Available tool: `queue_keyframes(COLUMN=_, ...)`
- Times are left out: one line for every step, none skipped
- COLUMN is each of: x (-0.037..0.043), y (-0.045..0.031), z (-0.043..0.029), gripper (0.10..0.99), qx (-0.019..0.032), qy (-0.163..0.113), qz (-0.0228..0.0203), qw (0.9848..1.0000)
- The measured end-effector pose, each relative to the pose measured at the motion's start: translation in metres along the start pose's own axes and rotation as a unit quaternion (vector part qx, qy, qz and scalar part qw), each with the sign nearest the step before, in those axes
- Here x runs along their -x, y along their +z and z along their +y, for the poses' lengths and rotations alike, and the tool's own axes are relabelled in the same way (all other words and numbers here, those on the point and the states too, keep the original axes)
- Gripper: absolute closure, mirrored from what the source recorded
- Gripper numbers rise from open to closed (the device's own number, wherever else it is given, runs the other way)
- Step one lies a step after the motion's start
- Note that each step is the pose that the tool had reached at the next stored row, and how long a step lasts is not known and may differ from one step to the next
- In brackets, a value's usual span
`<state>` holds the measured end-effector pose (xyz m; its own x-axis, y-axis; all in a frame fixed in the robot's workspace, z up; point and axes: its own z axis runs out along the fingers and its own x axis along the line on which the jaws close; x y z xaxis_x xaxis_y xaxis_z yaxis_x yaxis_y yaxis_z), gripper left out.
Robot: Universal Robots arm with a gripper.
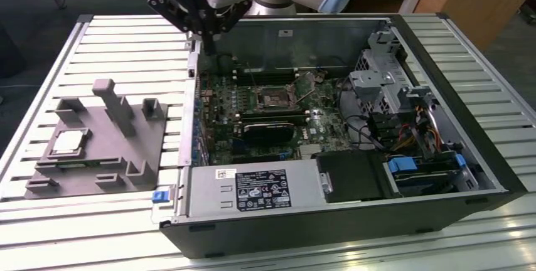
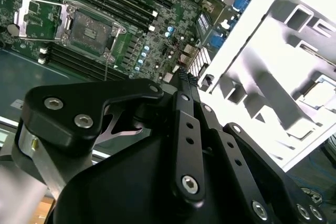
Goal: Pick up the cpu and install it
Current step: 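Reach for the cpu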
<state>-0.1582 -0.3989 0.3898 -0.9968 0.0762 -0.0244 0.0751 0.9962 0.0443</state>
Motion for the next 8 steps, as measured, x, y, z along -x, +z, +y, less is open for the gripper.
queue_keyframes(x=-0.0005, y=0.0001, z=-0.0001, gripper=0.980, qx=0.0001, qy=0.000, qz=0.0000, qw=1.0000)
queue_keyframes(x=-0.0010, y=0.0002, z=-0.0001, gripper=0.980, qx=0.0001, qy=0.000, qz=0.0000, qw=1.0000)
queue_keyframes(x=-0.0017, y=0.0002, z=-0.0002, gripper=0.980, qx=0.0000, qy=0.000, qz=0.0000, qw=1.0000)
queue_keyframes(x=-0.0024, y=0.0002, z=-0.0002, gripper=0.980, qx=0.0000, qy=0.000, qz=0.0000, qw=1.0000)
queue_keyframes(x=-0.0031, y=0.0002, z=-0.0003, gripper=0.980, qx=0.0000, qy=0.000, qz=0.0000, qw=1.0000)
queue_keyframes(x=-0.0037, y=0.0002, z=-0.0003, gripper=0.980, qx=0.0000, qy=0.000, qz=0.0000, qw=1.0000)
queue_keyframes(x=-0.0042, y=0.0002, z=-0.0003, gripper=0.980, qx=0.0000, qy=0.000, qz=0.0000, qw=1.0000)
queue_keyframes(x=-0.0048, y=0.0003, z=-0.0004, gripper=0.980, qx=0.0000, qy=0.000, qz=0.0000, qw=1.0000)
